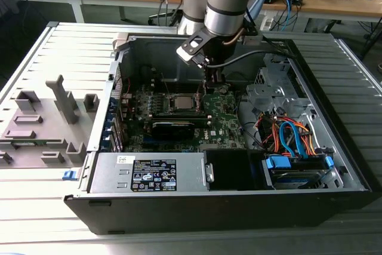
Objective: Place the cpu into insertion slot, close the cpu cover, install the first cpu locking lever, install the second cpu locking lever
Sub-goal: 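Close the cpu cover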
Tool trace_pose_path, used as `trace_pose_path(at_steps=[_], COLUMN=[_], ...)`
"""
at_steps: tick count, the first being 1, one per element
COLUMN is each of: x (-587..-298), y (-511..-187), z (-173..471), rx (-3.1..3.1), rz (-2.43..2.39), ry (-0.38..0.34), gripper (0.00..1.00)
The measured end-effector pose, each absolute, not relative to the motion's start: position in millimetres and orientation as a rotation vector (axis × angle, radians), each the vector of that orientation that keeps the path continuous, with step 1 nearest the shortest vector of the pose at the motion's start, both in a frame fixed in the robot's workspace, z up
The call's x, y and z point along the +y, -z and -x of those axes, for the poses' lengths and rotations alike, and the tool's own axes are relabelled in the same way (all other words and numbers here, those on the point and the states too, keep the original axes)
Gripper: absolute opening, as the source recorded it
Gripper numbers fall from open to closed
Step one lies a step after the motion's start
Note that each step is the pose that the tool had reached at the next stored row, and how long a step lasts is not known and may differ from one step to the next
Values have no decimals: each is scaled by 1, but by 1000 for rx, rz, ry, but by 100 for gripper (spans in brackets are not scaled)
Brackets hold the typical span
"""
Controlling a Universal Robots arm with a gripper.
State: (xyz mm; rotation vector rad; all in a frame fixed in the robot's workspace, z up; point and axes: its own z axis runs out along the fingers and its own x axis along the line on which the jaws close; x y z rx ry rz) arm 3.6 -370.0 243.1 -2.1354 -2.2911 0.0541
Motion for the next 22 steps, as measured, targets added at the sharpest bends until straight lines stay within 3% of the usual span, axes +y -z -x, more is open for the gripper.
trace_pose_path(at_steps=[11,22], x=[-370,-370], y=[-240,-213], z=[9,68], rx=[-2291,-2291], rz=[2135,2135], ry=[-53,-56], gripper=[11,11])
